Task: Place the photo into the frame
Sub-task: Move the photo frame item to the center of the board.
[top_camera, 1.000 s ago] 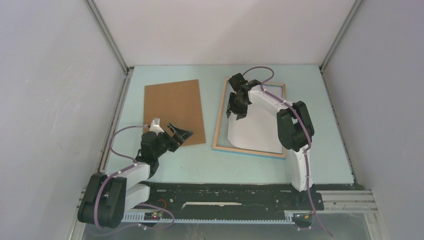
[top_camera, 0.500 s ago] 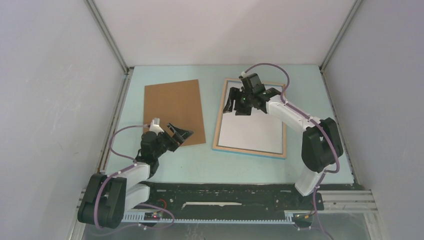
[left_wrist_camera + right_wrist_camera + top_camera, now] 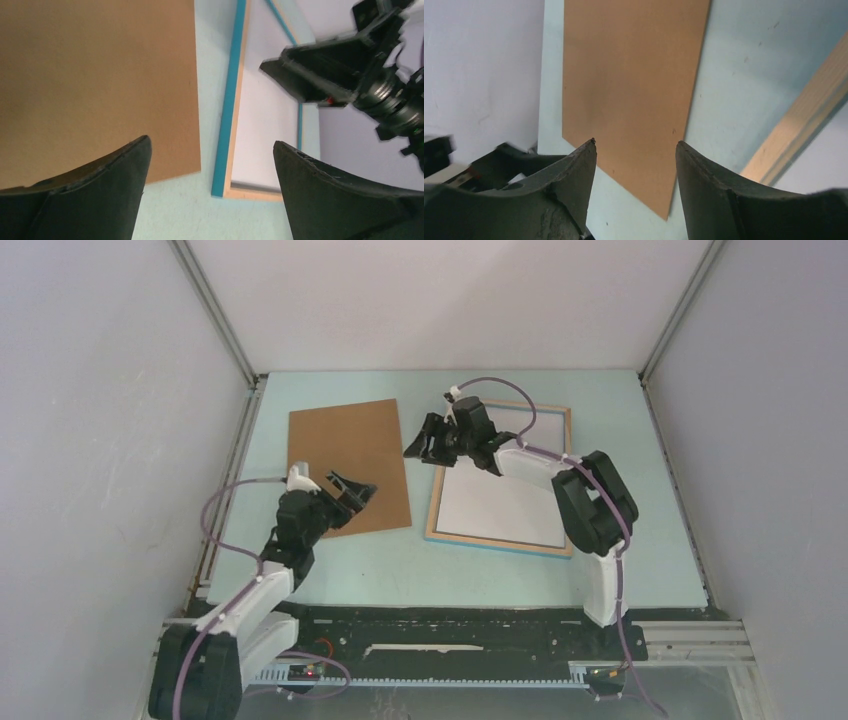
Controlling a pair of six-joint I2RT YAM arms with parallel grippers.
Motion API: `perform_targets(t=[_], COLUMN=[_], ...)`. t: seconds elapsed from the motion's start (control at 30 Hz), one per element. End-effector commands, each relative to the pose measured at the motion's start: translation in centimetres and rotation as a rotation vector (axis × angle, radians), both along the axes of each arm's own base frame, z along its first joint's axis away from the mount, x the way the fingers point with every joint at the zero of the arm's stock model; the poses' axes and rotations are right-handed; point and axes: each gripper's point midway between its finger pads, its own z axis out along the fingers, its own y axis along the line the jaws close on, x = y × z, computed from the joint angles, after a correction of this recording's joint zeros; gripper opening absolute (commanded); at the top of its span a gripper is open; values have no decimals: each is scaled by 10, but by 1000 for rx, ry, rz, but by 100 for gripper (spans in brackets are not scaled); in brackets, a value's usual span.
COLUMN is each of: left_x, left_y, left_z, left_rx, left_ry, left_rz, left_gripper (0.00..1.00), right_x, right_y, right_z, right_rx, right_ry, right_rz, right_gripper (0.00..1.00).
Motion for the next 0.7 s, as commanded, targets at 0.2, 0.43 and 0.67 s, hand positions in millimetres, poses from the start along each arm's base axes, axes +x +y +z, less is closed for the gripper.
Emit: perform_targets(t=[0.2,0.43,0.67], left_x=[15,12,36], left_y=[143,206,239], left_z=[46,19,-1], left_rx=[369,196,248], left_ry=[44,250,378], left_rz=[641,812,682], left_gripper=[100,100,100], right_x=[-18,-40,-51], right_y=[28,40,44], right_z=[-31,-37,-48], right_rx=[-119,-131,-166], right_ry=[27,41,67], right_rz=[26,195,285], right_gripper=[67,72,72])
